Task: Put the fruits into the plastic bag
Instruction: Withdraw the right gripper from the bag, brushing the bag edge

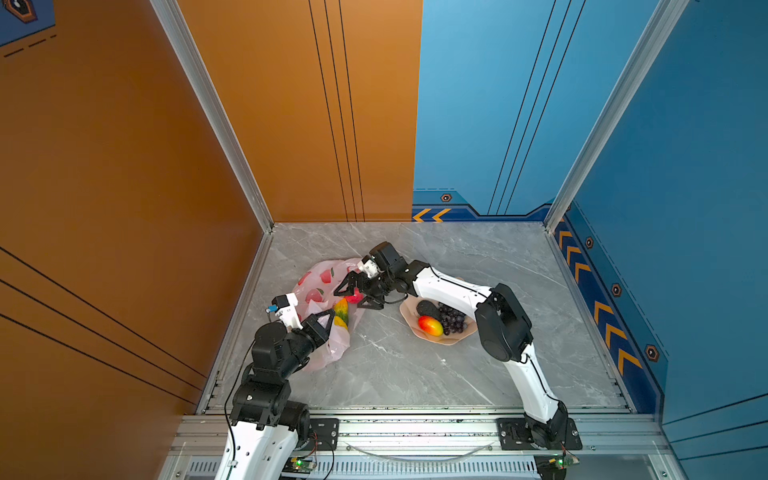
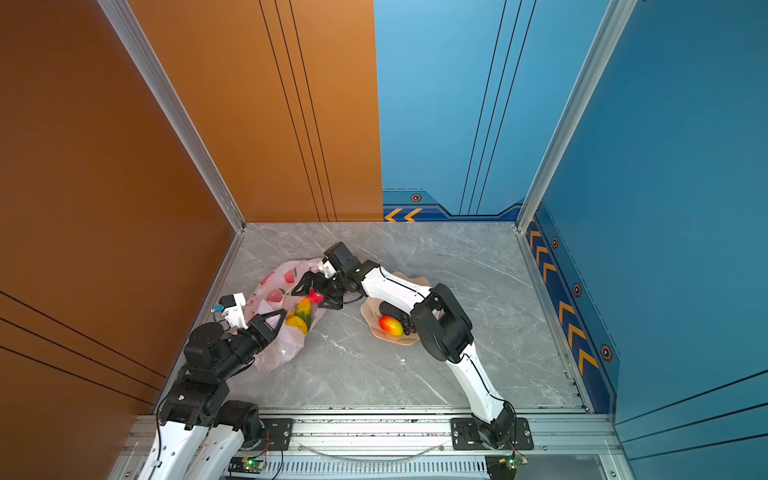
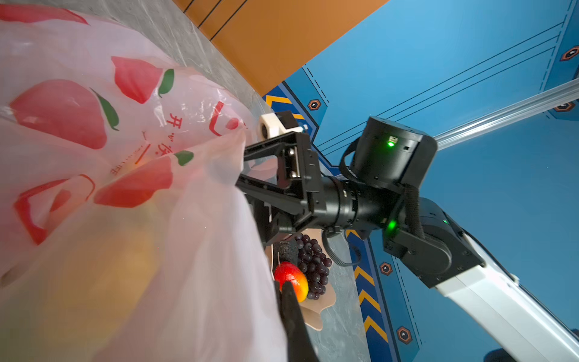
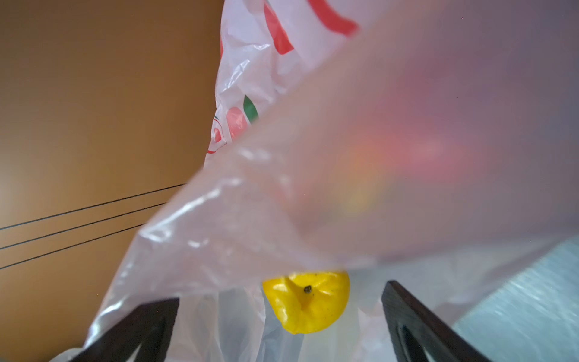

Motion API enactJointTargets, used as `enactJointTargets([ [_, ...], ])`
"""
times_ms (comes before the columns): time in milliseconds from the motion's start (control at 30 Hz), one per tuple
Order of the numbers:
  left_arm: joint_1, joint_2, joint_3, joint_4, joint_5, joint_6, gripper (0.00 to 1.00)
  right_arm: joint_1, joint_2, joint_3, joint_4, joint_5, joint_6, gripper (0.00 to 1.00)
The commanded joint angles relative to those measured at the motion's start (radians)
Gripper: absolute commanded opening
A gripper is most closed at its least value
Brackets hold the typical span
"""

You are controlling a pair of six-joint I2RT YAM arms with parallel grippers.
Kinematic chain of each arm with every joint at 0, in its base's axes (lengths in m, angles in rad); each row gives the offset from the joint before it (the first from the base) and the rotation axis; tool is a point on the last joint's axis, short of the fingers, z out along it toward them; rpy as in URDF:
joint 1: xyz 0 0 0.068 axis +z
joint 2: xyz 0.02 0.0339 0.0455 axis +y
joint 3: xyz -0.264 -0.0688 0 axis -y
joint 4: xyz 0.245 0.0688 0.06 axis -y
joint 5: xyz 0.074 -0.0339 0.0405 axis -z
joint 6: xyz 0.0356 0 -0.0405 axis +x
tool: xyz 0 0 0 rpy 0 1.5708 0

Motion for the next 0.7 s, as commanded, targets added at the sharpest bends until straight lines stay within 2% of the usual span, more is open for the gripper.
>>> enactJointTargets([
  [0,0.019,-0.006,-0.004,-0.024,-0.004,-0.004,0.00,-0.023,-0.098,-0.011,-0.101,0.077,-0.093,1.00],
  [167,0.036,0.004,-0.002,-0.005,0.015,-0.012,0.00,-0.055,-0.178,-0.005,-0.245,0.178,-0.219,1.00],
  [400,0.041,0.015,0.005,0.007,0.023,-0.017,0.00,-0.100,-0.185,0.099,-0.536,0.455,-0.458,1.00],
  [667,0.043,0.030,0.019,0.011,0.026,-0.012,0.00,-0.161,-0.087,0.153,-0.580,0.452,-0.540,1.00],
])
